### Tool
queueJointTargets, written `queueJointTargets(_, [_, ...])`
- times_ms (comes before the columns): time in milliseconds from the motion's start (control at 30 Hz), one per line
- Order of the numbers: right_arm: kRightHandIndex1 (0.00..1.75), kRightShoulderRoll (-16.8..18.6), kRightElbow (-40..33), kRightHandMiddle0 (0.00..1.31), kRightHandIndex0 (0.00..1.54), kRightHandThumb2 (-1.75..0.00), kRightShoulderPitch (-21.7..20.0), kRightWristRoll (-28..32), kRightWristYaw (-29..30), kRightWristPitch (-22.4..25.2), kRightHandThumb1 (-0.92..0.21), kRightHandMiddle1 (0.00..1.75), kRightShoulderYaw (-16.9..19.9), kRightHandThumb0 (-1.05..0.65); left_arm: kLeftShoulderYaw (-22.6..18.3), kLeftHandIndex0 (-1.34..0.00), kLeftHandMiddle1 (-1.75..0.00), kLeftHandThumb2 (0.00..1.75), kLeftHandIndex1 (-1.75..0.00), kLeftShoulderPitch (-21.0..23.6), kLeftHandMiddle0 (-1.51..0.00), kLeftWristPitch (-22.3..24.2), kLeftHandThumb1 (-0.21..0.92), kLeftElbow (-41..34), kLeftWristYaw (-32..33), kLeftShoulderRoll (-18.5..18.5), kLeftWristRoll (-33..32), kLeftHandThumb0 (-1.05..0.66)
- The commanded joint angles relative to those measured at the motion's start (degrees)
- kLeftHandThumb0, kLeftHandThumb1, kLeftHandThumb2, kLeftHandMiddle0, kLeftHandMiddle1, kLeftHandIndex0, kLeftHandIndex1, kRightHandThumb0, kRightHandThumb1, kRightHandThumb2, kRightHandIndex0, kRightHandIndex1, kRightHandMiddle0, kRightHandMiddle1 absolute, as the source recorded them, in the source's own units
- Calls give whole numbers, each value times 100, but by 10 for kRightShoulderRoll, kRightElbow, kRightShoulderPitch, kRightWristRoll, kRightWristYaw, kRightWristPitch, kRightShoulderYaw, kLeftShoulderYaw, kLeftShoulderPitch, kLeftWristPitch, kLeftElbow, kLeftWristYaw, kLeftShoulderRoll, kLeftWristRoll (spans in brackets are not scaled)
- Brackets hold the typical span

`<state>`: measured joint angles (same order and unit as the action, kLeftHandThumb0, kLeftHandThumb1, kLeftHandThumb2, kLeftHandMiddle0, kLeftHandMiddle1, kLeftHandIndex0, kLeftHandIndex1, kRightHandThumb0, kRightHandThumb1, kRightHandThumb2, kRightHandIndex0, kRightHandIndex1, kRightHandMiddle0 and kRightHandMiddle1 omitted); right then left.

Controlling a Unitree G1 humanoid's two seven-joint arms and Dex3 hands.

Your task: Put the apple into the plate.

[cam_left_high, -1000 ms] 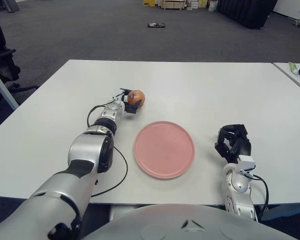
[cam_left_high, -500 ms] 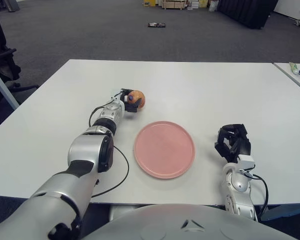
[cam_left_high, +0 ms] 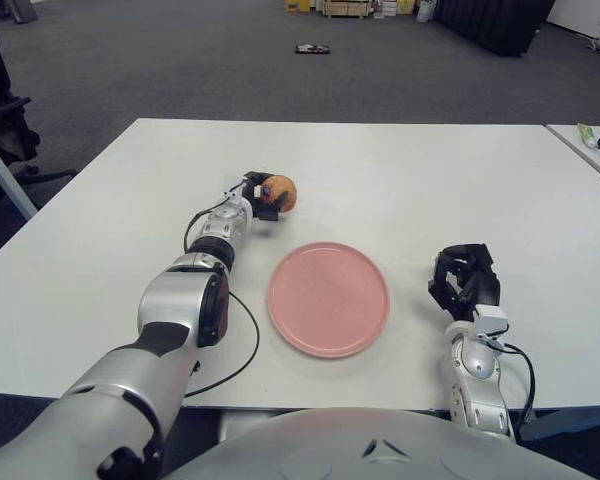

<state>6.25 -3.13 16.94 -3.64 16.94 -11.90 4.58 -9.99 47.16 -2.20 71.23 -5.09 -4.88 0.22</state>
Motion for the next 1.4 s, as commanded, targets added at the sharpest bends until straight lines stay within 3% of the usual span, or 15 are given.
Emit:
queueJointTargets(0, [134, 3, 6, 33, 59, -84, -13, -4, 1, 0, -69, 175, 1, -38, 5, -70, -175, 146, -175, 3, -132, -16, 20, -39, -19, 5, -10, -51])
queueJointTargets(167, [134, 2, 9, 33, 58, -84, -15, -7, 2, 4, -69, 175, 2, -38, 15, -70, -175, 146, -175, -8, -132, -17, 20, -80, -32, 8, -9, -51])
queueJointTargets(433, [135, 1, 18, 33, 58, -85, -21, -14, 3, -8, -69, 175, 0, -38, 58, -69, -175, 144, -175, -91, -132, -35, 22, -261, -69, 24, -4, -51])
queueJointTargets(567, [135, 2, 16, 34, 59, -86, -21, -14, 3, 1, -68, 175, 1, -38, 93, -69, -175, 144, -175, -147, -132, -23, 22, -385, -82, 25, 8, -51])
queueJointTargets(700, [135, 4, 19, 34, 58, -87, -23, -19, 6, 0, -68, 175, 0, -38, 144, -69, -175, 145, -175, -217, -132, 15, 21, -563, -100, 6, 39, -51])
queueJointTargets(833, [136, 4, 20, 34, 58, -88, -24, -21, 6, 0, -67, 175, -1, -38, 168, -70, -175, 146, -175, -243, -133, 28, 20, -619, -118, -8, 54, -51])
queueJointTargets(967, [136, 4, 22, 35, 58, -88, -25, -18, 3, -3, -66, 175, -1, -38, 199, -72, -175, 148, -175, -298, -134, 43, 18, -717, -140, -15, 59, -52])
queueJointTargets(1100, [136, 4, 24, 35, 58, -89, -26, -19, 3, -5, -66, 175, -2, -38, 219, -73, -175, 150, -175, -333, -135, 41, 17, -757, -171, -32, 48, -53])
queueJointTargets(1367, [136, 5, 22, 35, 58, -89, -24, -16, 2, 3, -66, 175, -1, -38, 268, -74, -175, 151, -175, -382, -135, -49, 16, -789, -208, -83, 76, -53])
